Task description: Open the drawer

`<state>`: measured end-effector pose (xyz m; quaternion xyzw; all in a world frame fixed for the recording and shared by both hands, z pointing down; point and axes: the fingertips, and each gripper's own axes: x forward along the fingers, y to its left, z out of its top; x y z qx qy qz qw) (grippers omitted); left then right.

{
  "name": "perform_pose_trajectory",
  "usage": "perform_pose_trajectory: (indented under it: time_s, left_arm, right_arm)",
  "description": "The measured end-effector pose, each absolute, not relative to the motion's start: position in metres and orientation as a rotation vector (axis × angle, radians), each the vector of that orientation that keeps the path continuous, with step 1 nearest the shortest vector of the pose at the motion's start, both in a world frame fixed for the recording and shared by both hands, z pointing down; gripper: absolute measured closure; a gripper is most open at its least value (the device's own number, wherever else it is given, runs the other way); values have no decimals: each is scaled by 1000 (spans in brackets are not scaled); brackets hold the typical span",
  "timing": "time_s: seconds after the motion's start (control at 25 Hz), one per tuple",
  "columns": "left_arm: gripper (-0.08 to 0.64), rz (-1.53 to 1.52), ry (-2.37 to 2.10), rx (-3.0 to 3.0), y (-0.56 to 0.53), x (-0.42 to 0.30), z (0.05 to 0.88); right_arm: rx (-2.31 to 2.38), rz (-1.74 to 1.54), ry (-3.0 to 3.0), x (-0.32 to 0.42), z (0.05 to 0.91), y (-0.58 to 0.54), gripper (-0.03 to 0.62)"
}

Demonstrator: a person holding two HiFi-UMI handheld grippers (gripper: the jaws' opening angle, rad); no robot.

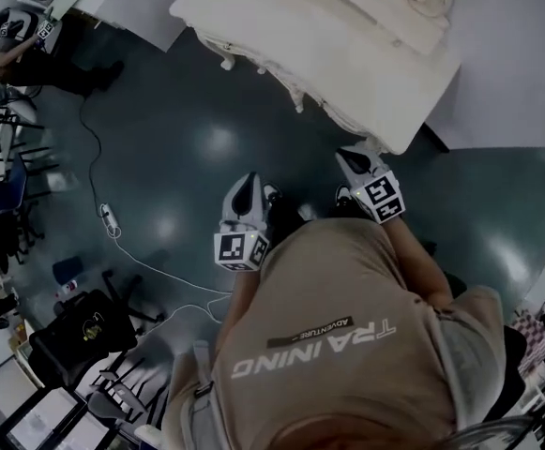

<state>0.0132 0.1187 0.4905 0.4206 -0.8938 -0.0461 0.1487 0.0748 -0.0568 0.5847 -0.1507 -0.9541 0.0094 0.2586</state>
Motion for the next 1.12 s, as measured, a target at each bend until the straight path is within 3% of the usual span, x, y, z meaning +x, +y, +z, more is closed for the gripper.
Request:
perform_pose_trajectory:
  time_s: [0.48,1.12]
  left_arm:
    - [561,-7,-2300,1628,175,-120,509]
    - [561,222,-2038,1916,35,-219,501]
  right_arm:
    - [38,119,-2545,19,584,0,594]
    - [285,309,-2520,-70,626,-85,592]
